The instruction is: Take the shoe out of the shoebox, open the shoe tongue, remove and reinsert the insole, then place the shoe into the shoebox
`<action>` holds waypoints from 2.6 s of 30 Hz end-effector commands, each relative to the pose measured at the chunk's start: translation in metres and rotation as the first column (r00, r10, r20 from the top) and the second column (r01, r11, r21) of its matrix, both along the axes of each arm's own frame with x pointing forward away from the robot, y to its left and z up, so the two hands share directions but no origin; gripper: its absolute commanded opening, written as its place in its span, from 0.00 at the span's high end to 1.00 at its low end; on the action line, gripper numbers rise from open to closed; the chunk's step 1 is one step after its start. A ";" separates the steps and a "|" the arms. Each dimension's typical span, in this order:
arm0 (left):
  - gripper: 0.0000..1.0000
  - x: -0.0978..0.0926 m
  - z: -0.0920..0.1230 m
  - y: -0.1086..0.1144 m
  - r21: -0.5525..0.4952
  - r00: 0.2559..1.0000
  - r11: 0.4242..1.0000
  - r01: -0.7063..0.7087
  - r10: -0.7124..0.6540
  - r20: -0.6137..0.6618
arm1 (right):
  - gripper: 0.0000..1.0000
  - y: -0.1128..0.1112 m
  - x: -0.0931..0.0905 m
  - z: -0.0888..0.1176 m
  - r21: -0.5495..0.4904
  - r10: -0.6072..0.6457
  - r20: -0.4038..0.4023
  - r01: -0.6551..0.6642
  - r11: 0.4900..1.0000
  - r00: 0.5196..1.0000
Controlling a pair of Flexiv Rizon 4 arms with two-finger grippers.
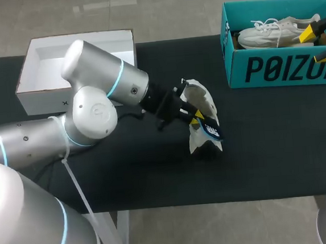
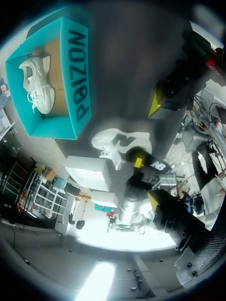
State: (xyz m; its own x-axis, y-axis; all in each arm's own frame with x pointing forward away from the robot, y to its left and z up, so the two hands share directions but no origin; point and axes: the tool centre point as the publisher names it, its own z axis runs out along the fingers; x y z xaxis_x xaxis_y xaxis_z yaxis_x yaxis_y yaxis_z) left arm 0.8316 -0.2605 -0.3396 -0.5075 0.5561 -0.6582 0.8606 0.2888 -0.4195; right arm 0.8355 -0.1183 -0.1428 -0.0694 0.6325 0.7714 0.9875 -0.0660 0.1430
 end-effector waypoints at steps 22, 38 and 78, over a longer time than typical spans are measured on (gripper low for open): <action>1.00 0.035 -0.020 -0.007 0.035 0.992 0.992 -0.118 0.116 0.056 | 0.00 0.000 -0.001 0.000 -0.003 -0.001 -0.001 0.001 1.000 1.000; 1.00 0.035 -0.012 -0.003 -0.071 0.985 0.982 -0.173 0.173 -0.007 | 0.00 0.000 -0.001 0.000 -0.003 -0.001 -0.001 0.001 1.000 1.000; 1.00 0.014 -0.005 -0.004 0.013 0.991 0.994 -0.112 0.110 0.077 | 0.00 0.000 -0.001 0.000 -0.003 -0.001 -0.001 0.001 1.000 1.000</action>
